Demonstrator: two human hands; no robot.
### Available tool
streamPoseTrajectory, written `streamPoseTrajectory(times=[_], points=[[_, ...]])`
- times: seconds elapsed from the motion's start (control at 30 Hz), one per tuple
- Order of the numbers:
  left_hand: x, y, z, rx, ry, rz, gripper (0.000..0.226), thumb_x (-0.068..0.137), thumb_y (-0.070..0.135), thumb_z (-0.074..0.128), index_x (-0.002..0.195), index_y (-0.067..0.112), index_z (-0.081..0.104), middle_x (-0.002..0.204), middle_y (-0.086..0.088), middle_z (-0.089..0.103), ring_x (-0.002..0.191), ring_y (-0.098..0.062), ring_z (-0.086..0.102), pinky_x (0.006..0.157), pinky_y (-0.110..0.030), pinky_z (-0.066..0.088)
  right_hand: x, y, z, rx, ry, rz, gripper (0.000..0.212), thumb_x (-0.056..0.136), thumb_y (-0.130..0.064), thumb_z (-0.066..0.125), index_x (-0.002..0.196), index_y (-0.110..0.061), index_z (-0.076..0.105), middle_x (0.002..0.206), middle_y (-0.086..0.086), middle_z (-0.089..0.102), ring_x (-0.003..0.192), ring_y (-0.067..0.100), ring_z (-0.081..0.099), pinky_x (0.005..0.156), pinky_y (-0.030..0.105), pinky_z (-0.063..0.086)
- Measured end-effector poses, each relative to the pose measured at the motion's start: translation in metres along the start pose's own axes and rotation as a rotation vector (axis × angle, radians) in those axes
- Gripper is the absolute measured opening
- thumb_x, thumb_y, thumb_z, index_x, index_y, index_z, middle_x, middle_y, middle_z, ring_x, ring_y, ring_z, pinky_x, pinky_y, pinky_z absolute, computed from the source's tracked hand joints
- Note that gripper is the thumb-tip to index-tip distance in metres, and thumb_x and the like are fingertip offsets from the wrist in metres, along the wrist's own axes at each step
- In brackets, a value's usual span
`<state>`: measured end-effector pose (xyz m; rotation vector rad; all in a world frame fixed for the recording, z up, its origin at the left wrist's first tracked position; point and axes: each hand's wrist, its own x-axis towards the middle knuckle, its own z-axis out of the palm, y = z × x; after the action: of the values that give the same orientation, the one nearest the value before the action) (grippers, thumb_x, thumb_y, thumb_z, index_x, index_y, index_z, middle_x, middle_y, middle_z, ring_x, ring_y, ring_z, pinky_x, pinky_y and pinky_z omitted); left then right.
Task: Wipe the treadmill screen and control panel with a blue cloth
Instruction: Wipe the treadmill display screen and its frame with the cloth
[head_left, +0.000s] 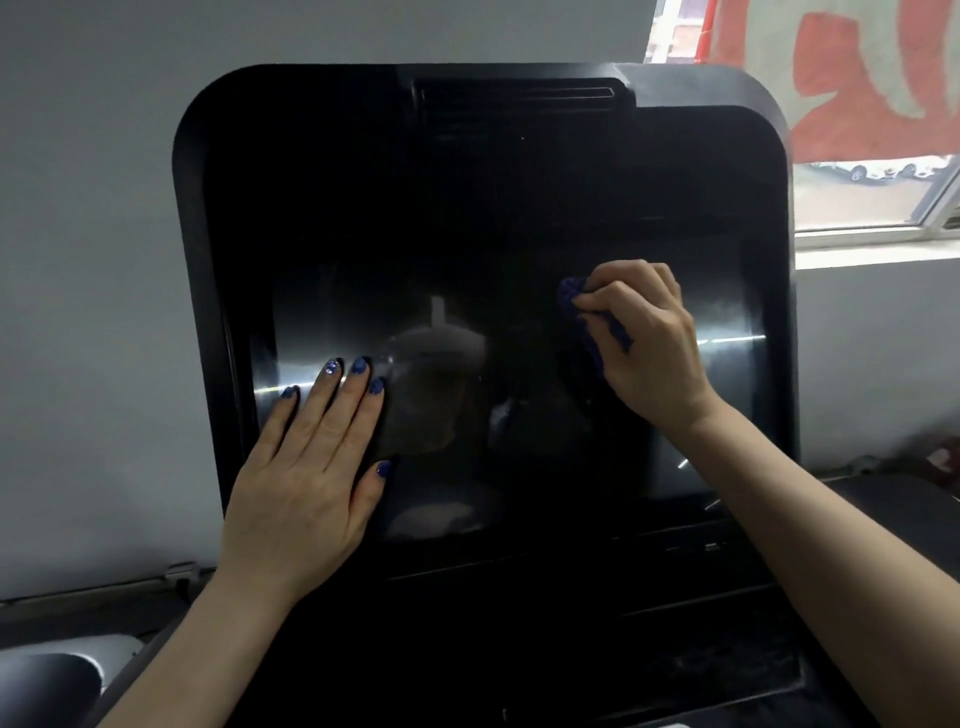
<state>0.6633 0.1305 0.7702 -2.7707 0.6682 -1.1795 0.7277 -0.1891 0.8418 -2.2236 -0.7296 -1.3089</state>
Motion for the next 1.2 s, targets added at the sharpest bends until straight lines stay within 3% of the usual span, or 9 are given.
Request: streamPoseTrajectory(times=[0.17, 0.3, 0.6, 0.77, 0.93, 1.1, 1.2], points=[[0.004, 0.015, -0.005, -0.073, 0.047, -0.002, 0.058, 0.103, 0.032, 0.036, 0.153, 0.004, 0.032, 0.162, -0.014, 0.027, 0.153, -0.026, 0.019, 0.125, -0.046, 0.013, -0.002, 0.006, -0.001, -0.017, 0.007, -0.025, 0.006, 0.09, -0.004, 0.066, 0.091, -0.002, 0.071, 0.107, 0.012, 0.063, 0.099, 0.029, 0.056, 0.089, 0.044, 0.045], [0.002, 0.032, 0.002, -0.103, 0.002, 0.011, 0.057, 0.103, 0.031, 0.036, 0.153, 0.003, 0.034, 0.163, -0.014, 0.027, 0.152, -0.026, 0.022, 0.124, -0.05, 0.018, -0.009, 0.006, -0.002, -0.069, 0.005, -0.04, 0.007, 0.091, -0.009, 0.066, 0.092, -0.005, 0.073, 0.106, 0.01, 0.063, 0.102, 0.026, 0.054, 0.093, 0.033, 0.036], [0.0, 0.033, 0.007, -0.056, -0.008, -0.005, 0.057, 0.101, 0.029, 0.039, 0.152, 0.003, 0.036, 0.162, -0.013, 0.03, 0.152, -0.027, 0.024, 0.121, -0.053, 0.023, -0.014, 0.028, -0.024, -0.046, -0.004, 0.024, 0.006, 0.089, -0.004, 0.064, 0.091, -0.002, 0.07, 0.101, 0.011, 0.062, 0.094, 0.028, 0.054, 0.087, 0.04, 0.042], [-0.001, 0.034, 0.008, -0.048, -0.006, -0.005, 0.057, 0.101, 0.029, 0.039, 0.152, 0.003, 0.037, 0.161, -0.014, 0.031, 0.151, -0.028, 0.024, 0.121, -0.054, 0.023, -0.026, 0.04, -0.039, -0.036, -0.096, -0.063, 0.006, 0.091, -0.005, 0.065, 0.092, -0.001, 0.07, 0.103, 0.012, 0.063, 0.095, 0.029, 0.054, 0.084, 0.044, 0.045], [-0.001, 0.033, 0.008, -0.039, -0.017, -0.005, 0.057, 0.102, 0.029, 0.037, 0.152, 0.003, 0.036, 0.162, -0.014, 0.029, 0.152, -0.027, 0.023, 0.122, -0.053, 0.022, -0.017, 0.044, -0.038, -0.064, -0.016, 0.025, 0.01, 0.091, -0.006, 0.06, 0.091, -0.001, 0.069, 0.101, 0.013, 0.061, 0.091, 0.033, 0.054, 0.086, 0.035, 0.039], [0.0, 0.034, 0.007, -0.042, -0.008, -0.008, 0.058, 0.101, 0.029, 0.037, 0.152, 0.003, 0.035, 0.162, -0.014, 0.029, 0.152, -0.027, 0.023, 0.123, -0.05, 0.02, -0.028, 0.051, -0.048, -0.065, -0.086, -0.049, 0.007, 0.091, -0.004, 0.064, 0.092, -0.001, 0.069, 0.103, 0.012, 0.062, 0.094, 0.03, 0.053, 0.084, 0.039, 0.042], [0.0, 0.034, 0.006, -0.045, -0.005, -0.009, 0.058, 0.1, 0.029, 0.037, 0.152, 0.003, 0.035, 0.162, -0.014, 0.029, 0.152, -0.027, 0.023, 0.123, -0.05, 0.02, -0.026, 0.06, -0.056, -0.082, -0.061, 0.007, 0.009, 0.091, -0.006, 0.061, 0.092, -0.001, 0.069, 0.103, 0.012, 0.062, 0.093, 0.031, 0.053, 0.085, 0.039, 0.041]])
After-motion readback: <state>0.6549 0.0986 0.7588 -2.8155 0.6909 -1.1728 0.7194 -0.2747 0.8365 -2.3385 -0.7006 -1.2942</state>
